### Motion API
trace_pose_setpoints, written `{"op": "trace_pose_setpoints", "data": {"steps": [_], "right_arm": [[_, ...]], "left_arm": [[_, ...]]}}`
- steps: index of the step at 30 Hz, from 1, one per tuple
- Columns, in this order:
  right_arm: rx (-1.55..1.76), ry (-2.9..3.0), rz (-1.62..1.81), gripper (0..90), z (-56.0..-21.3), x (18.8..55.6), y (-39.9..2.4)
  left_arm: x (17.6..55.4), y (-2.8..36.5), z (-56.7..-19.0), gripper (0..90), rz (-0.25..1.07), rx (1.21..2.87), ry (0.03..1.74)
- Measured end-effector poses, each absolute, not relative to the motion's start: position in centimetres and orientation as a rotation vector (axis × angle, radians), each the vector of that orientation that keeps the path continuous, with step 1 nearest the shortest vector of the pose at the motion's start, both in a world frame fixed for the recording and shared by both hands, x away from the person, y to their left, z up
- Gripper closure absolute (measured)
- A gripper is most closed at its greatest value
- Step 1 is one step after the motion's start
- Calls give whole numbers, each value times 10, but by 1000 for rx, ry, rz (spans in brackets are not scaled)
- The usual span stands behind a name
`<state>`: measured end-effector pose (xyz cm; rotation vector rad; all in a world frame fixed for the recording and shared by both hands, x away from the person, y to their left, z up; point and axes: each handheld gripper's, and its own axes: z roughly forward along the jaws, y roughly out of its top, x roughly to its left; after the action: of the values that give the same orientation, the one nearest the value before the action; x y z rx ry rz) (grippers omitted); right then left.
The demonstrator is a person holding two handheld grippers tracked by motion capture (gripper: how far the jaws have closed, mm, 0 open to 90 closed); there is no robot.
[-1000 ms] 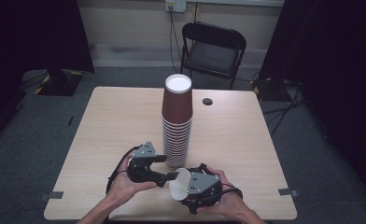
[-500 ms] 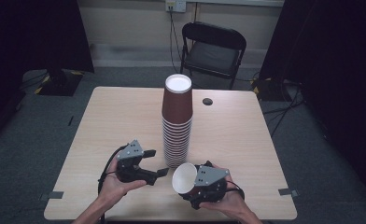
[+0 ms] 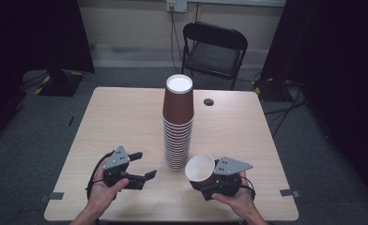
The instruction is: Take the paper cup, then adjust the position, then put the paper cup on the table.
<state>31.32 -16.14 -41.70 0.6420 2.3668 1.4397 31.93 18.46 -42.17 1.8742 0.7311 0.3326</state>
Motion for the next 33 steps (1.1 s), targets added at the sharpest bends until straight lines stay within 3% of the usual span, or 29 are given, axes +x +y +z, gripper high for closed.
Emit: {"op": "trace_pose_setpoints", "data": {"steps": [11, 33], "right_arm": [[803, 2272, 1456, 125, -413, 330, -180], [983, 2103, 1429, 125, -407, 387, -195]], "left_arm": [[313, 202, -435, 156, 390, 1900, 786], [314, 213, -451, 158, 370, 1895, 846]]}}
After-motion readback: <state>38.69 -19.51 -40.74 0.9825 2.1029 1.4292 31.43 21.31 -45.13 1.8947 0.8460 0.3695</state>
